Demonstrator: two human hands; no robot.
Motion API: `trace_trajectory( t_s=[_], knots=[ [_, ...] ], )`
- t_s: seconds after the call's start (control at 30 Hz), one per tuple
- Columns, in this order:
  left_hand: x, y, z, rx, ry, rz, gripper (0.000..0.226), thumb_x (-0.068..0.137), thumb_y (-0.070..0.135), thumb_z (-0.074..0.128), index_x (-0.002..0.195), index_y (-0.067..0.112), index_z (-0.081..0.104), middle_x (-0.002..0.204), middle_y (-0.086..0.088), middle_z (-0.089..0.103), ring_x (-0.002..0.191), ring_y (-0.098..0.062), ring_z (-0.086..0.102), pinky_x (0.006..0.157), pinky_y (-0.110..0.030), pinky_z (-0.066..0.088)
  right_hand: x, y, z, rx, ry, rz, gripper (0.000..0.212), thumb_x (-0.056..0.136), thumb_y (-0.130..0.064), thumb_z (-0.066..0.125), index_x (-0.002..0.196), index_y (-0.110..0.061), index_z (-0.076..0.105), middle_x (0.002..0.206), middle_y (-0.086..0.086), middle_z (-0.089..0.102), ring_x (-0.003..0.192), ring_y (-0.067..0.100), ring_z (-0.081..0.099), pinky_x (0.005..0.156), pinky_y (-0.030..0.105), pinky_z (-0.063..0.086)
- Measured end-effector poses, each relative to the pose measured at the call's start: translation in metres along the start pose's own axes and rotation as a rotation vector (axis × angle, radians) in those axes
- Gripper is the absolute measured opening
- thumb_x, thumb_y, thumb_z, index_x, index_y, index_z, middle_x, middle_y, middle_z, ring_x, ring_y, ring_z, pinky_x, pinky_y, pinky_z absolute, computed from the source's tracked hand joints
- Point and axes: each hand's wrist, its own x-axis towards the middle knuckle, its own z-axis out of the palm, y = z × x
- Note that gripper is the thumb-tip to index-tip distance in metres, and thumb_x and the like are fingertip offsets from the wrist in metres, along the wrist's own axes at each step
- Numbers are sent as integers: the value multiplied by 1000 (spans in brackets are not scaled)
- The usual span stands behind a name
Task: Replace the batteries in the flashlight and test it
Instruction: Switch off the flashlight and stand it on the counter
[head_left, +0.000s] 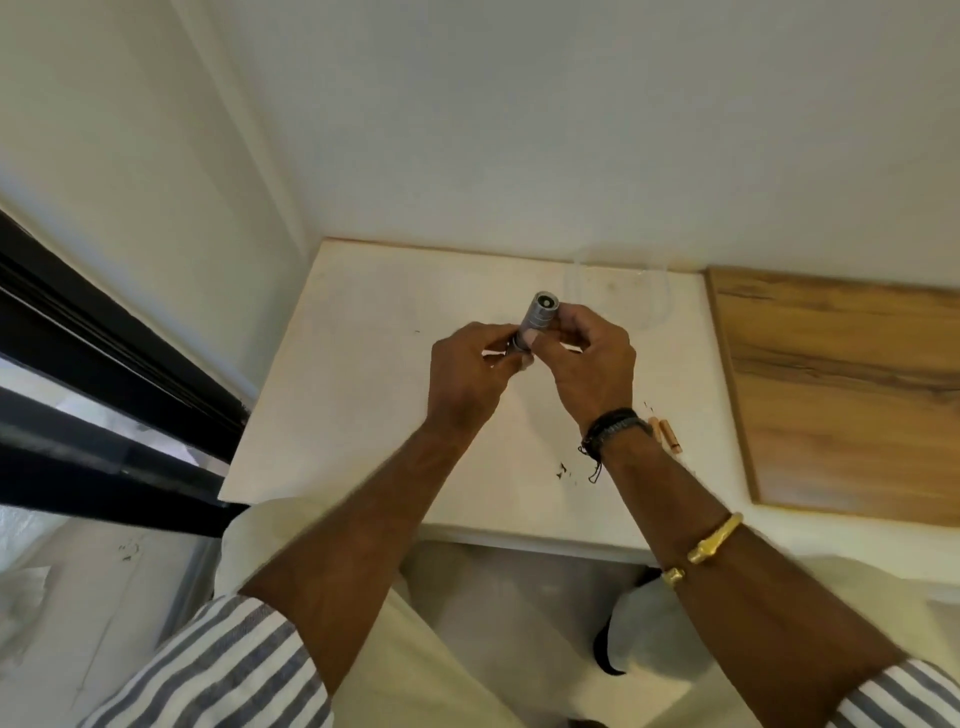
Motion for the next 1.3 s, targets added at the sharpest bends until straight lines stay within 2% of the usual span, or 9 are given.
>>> trace_trajectory(
  t_s=[0.13, 0.3, 0.5, 0.6, 0.77, 0.93, 1.1, 1.3],
  knots=[
    [50, -6, -2, 8, 12, 8, 29, 79, 18, 79, 108, 18, 76, 98, 4, 77, 85, -3, 71, 79, -26, 60, 45, -8, 19, -40, -11, -48, 32, 83, -15, 81, 114, -12, 75, 103, -1, 77, 96, 11, 71, 92, 29, 57],
    [100, -23, 2, 16, -12, 11, 18, 82, 17, 74, 100, 19, 78, 85, 9, 77, 78, 0, 72, 78, -32, 61, 94, -2, 42, -110, -14, -89, 32, 82, -14, 82, 113, -12, 75, 103, -1, 77, 93, 10, 71, 88, 23, 56],
    [139, -48, 10, 109, -64, -33, 14, 79, 10, 70, 86, 19, 78, 75, 9, 76, 76, -7, 72, 76, -39, 58, 129, 17, 62, -120, -26, -92, 31, 81, -11, 81, 112, -10, 75, 104, 2, 78, 95, 14, 72, 92, 28, 57],
    [149, -57, 14, 119, -54, -40, 17, 79, 11, 70, 89, 21, 79, 79, 9, 77, 77, -4, 71, 77, -36, 58, 141, 26, 69, -117, -32, -90, 31, 81, -10, 81, 112, -10, 75, 104, 1, 78, 94, 13, 72, 90, 25, 57],
    [159, -65, 21, 125, -47, -28, 21, 80, 13, 71, 97, 23, 79, 85, 10, 77, 79, 0, 70, 80, -32, 59, 154, 36, 73, -103, -18, -88, 30, 81, -10, 81, 110, -11, 76, 101, -1, 78, 88, 6, 70, 81, 9, 53],
    [172, -66, 25, 124, -38, -7, 22, 81, 12, 71, 99, 23, 78, 85, 11, 77, 78, 4, 70, 80, -27, 59, 166, 38, 77, -99, 16, -85, 31, 81, -12, 82, 112, -12, 76, 101, -1, 78, 89, 8, 71, 81, 8, 53],
    [182, -67, 29, 166, -24, 17, 21, 84, 14, 71, 103, 22, 77, 89, 9, 77, 78, 4, 70, 80, -22, 58, 177, 40, 81, -99, 39, -85, 33, 81, -12, 82, 113, -12, 76, 101, -2, 77, 88, 7, 71, 83, 13, 56],
    [186, -67, 33, 172, -2, 14, 20, 85, 16, 70, 103, 21, 77, 91, 8, 78, 79, 3, 70, 80, -22, 58, 183, 44, 82, -89, 53, -91, 33, 80, -11, 83, 112, -13, 75, 98, -5, 76, 85, 3, 69, 79, 7, 53]
  ],
)
